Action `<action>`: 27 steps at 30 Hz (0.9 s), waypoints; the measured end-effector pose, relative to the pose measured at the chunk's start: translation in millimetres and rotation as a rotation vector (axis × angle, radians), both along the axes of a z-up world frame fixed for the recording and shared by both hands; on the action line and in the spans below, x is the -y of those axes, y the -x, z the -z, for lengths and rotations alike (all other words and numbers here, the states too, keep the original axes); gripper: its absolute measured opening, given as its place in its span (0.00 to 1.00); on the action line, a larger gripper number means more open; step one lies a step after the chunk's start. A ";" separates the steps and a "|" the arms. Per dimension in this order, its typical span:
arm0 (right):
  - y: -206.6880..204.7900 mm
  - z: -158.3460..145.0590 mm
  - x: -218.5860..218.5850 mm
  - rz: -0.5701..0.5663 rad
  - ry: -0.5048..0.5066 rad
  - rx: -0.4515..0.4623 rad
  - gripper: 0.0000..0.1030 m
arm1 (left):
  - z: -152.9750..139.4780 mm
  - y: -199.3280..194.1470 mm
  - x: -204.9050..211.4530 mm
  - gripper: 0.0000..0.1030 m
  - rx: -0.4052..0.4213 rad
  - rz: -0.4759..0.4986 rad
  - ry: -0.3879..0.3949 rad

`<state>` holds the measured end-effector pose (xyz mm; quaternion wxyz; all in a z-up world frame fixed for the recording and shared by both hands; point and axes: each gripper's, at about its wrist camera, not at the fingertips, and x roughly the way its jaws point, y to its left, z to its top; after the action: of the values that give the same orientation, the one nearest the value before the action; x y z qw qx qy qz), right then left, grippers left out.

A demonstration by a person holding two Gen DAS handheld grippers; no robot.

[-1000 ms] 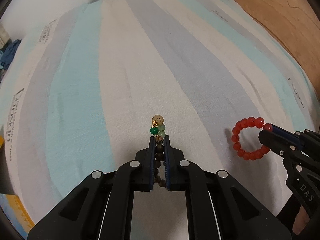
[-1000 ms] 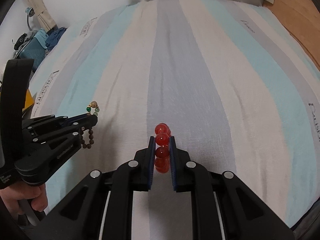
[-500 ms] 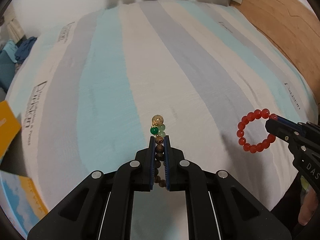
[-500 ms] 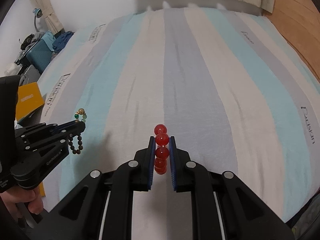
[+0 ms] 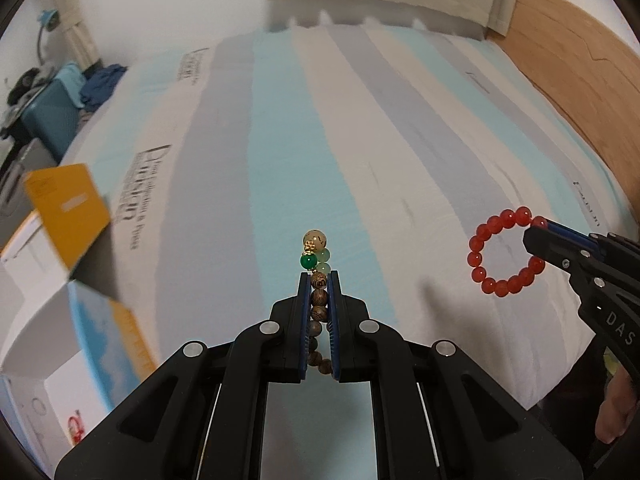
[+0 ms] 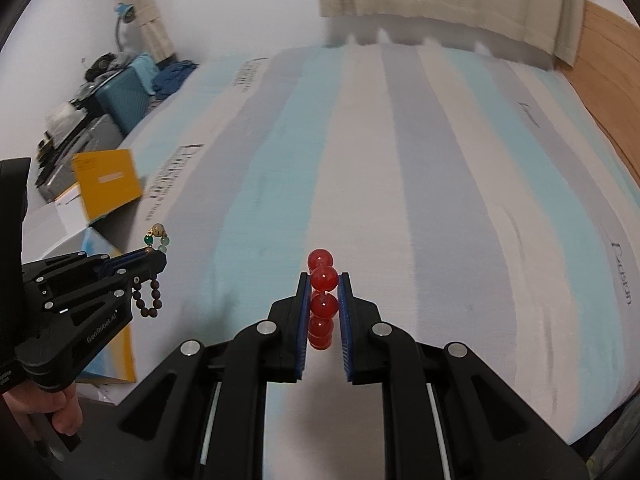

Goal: Organize jewelry
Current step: 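Lift and carry the red bead and wooden bead bracelets over the white box with both tools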

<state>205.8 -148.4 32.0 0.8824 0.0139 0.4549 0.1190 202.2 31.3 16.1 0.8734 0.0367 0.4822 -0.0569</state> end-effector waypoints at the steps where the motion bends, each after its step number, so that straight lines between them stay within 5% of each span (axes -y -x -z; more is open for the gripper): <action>1: 2.8 -2.7 -7.7 -0.011 0.000 0.005 0.12 | -3.6 4.6 -6.2 0.07 0.003 -0.007 0.000; 15: 46.5 -39.8 -161.4 -0.222 -0.013 0.074 0.12 | -41.2 82.8 -147.2 0.07 0.049 -0.208 -0.018; 27: 97.2 -49.1 -296.0 -0.422 -0.018 0.091 0.12 | -36.8 149.9 -272.4 0.07 0.031 -0.405 -0.023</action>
<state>108.6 147.6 81.0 0.8574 -0.0791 0.4066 0.3055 52.3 303.7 52.9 0.8738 -0.0500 0.4669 0.1262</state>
